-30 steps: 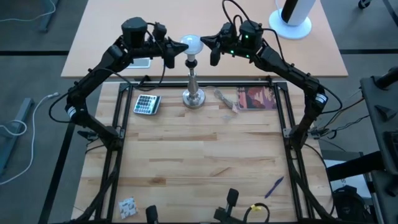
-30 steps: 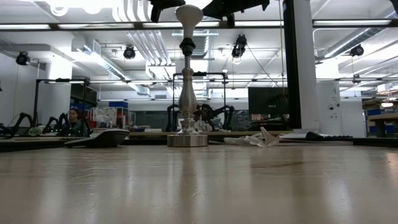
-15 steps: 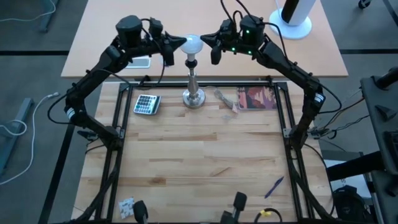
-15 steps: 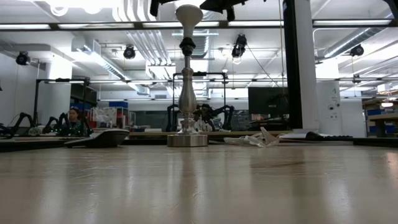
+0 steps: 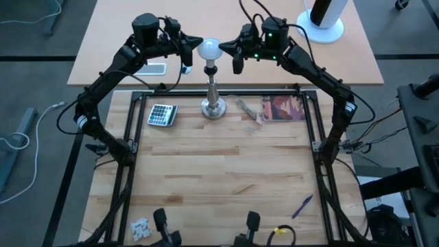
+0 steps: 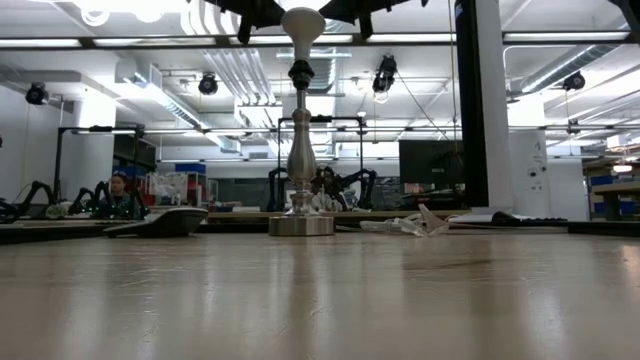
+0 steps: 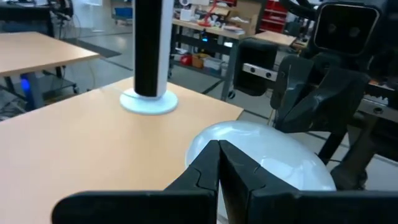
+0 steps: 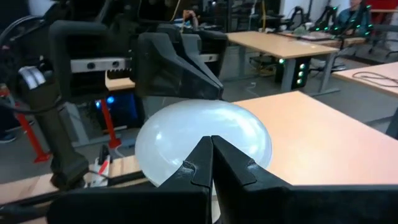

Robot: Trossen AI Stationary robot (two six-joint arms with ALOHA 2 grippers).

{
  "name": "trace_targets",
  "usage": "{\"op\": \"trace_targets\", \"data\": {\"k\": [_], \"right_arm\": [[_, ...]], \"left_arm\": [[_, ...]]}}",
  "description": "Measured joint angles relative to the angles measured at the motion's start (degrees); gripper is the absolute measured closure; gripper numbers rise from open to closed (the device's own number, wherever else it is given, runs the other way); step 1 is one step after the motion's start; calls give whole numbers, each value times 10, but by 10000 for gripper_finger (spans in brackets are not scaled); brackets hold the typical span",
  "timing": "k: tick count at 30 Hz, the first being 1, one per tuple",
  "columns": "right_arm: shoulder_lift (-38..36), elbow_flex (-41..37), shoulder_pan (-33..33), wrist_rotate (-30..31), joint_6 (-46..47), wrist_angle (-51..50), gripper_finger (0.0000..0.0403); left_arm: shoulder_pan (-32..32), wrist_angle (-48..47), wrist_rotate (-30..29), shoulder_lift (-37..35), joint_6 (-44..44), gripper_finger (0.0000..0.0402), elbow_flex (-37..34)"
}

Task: Screw lightbulb
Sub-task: Remove the lightbulb from the table lamp

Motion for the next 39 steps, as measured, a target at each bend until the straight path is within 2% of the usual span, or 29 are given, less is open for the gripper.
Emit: {"op": "trace_targets", "data": {"k": [15, 29, 39], "right_arm": [[32, -8, -7, -7, -5, 25, 403], [42, -13, -17, 6, -6, 53, 403], [24, -15, -17, 12, -4, 61, 403]], "left_arm": [[0, -18, 43, 11, -68, 401, 1], [-6, 7, 127, 11, -136, 401, 0], [-9, 36, 136, 3, -153, 401, -2]]}}
